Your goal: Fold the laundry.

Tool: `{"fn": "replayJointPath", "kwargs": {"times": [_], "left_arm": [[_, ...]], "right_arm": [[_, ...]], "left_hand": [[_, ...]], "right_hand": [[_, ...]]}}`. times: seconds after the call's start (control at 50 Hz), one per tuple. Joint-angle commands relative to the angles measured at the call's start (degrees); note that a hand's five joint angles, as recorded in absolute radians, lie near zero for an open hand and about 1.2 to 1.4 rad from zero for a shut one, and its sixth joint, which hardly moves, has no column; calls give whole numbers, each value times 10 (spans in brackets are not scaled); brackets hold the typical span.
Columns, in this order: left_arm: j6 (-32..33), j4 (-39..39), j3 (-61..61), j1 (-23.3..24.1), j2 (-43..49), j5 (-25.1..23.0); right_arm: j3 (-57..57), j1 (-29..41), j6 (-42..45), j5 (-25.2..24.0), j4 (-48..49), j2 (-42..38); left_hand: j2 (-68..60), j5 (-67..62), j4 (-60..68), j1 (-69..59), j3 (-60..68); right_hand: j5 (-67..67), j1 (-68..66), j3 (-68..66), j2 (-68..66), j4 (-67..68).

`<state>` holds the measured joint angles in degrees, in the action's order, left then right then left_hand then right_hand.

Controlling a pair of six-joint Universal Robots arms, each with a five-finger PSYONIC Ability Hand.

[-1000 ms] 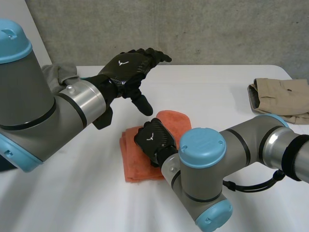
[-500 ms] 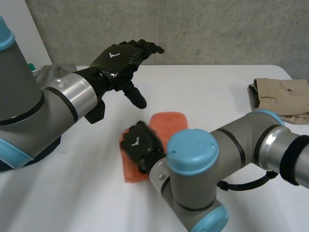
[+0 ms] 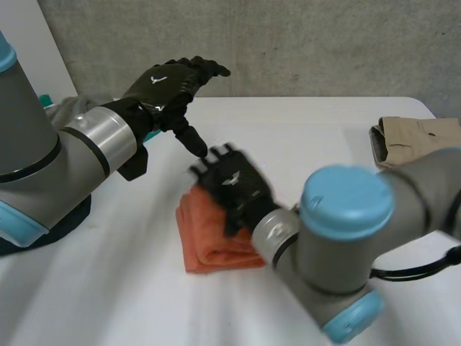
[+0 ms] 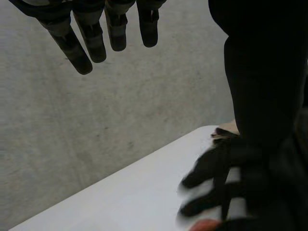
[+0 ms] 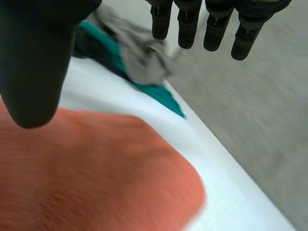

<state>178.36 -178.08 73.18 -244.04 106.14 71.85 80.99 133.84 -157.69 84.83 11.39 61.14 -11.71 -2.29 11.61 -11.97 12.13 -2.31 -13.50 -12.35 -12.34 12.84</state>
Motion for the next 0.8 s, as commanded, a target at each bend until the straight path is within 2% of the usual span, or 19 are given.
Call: {"fn": "replayJointPath", "kwargs": {"times": [0.02,0.16,0.3,0.38,0.48,0.54,0.64,0.8], "left_arm": [[-13,-19,0,0,11,20],[-38,-23,0,33,72,15],[-36,-17,-15,59,162,22],[-18,19,-25,66,212,57],[35,75,-46,62,251,158],[75,96,-50,62,256,184],[112,114,-42,66,239,175],[110,114,-36,66,159,140]], "right_arm": [[-65,-58,-110,27,-147,-6],[-168,-87,-144,25,-257,-66],[-202,-97,-164,17,-284,-99],[-200,-97,-167,-1,-276,-119],[-202,-95,-156,-15,-269,-155],[-204,-96,-134,-12,-269,-164],[-200,-98,-68,10,-269,-143],[-159,-75,26,27,-260,-69]], "left_hand": [[17,23,-16,20,-21],[17,23,-16,20,-21],[17,23,-16,20,-21],[17,23,-16,20,-21],[17,23,-16,20,-21],[17,23,-16,20,-21],[17,23,-16,20,-21],[17,23,-16,20,-21]], "right_hand": [[23,35,23,23,-28],[23,35,23,23,-28],[23,35,23,23,-28],[23,35,23,23,-28],[23,35,23,23,-28],[23,35,23,23,-28],[23,35,23,23,-28],[23,35,23,23,-28]]}}
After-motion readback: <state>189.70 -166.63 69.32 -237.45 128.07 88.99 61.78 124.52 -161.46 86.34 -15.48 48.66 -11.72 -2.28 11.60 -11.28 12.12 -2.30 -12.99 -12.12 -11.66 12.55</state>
